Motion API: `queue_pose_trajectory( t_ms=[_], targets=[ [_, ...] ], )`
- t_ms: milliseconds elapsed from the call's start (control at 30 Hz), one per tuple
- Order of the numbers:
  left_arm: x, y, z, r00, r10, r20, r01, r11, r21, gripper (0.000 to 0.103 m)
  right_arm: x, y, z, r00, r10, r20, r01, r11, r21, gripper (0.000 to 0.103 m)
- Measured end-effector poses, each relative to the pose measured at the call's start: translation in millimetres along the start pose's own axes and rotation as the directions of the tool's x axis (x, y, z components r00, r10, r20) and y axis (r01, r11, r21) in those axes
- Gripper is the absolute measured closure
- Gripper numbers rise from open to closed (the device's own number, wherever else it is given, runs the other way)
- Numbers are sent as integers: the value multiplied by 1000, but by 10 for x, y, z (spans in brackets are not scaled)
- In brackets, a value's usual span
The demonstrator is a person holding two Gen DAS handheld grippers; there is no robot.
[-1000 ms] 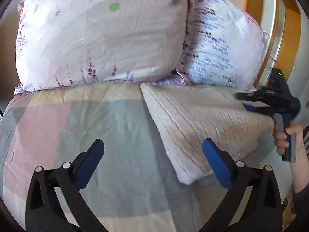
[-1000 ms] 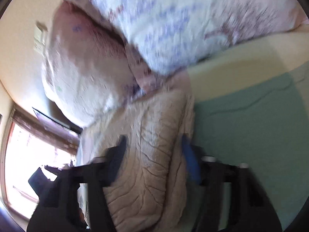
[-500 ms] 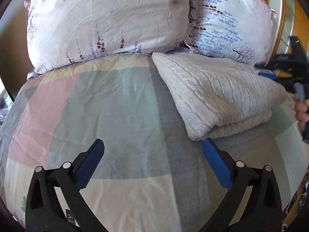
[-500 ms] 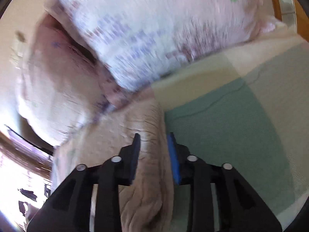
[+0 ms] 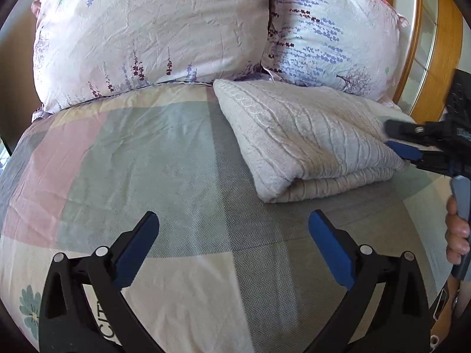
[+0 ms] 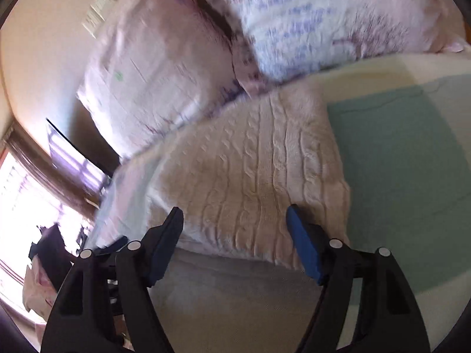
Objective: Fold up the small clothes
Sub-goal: 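Release the folded sweater and pull both grippers back from it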
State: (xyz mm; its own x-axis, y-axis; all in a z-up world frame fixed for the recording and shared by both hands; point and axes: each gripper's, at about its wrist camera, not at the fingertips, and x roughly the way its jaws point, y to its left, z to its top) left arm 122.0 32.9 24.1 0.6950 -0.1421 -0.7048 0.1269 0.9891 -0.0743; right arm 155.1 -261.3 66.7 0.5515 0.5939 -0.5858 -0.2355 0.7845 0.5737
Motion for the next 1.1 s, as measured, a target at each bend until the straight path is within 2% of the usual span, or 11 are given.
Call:
queue_pose_trajectory(
  t_ms=[33, 67, 100, 200, 233, 333, 433, 533, 1100],
  targets=[
    [-3, -1, 4, 1000, -6, 2, 6, 1000, -15, 2, -164, 9, -31, 999, -10, 53, 10, 1000, -1, 18],
    [-1, -7, 9, 1000, -22, 4, 22, 999, -32, 2, -218, 29, -64, 996, -39, 83, 40, 999, -4, 9],
    [9, -20, 13, 999, -32, 1, 32, 998, -46, 2, -255, 40, -97, 992, -78, 98, 80, 997, -12, 5],
    [102, -118, 21, 999, -15, -45, 12, 998, -56, 2, -155, 89, -230, 968, -242, 73, 246, 967, -65, 5],
    [122, -153, 13, 999, -12, -52, 9, 999, -45, 2, -68, 101, -288, 951, -303, 57, 308, 947, -89, 5],
    [198, -264, -19, 996, 28, -83, -27, 1000, 5, 2, 335, 116, -414, 909, -417, 5, 413, 899, -145, 4],
    [256, -314, -37, 990, 75, -116, -70, 997, 45, 2, 531, 130, -538, 867, -497, -32, 481, 852, -206, 4],
    [293, -333, -47, 986, 95, -135, -86, 994, 68, 2, 688, 175, -542, 844, -536, -33, 512, 822, -248, 1],
    [306, -320, -42, 986, 91, -138, -83, 995, 60, 2, 677, 160, -577, 842, -539, -37, 515, 821, -246, 1]
  ],
)
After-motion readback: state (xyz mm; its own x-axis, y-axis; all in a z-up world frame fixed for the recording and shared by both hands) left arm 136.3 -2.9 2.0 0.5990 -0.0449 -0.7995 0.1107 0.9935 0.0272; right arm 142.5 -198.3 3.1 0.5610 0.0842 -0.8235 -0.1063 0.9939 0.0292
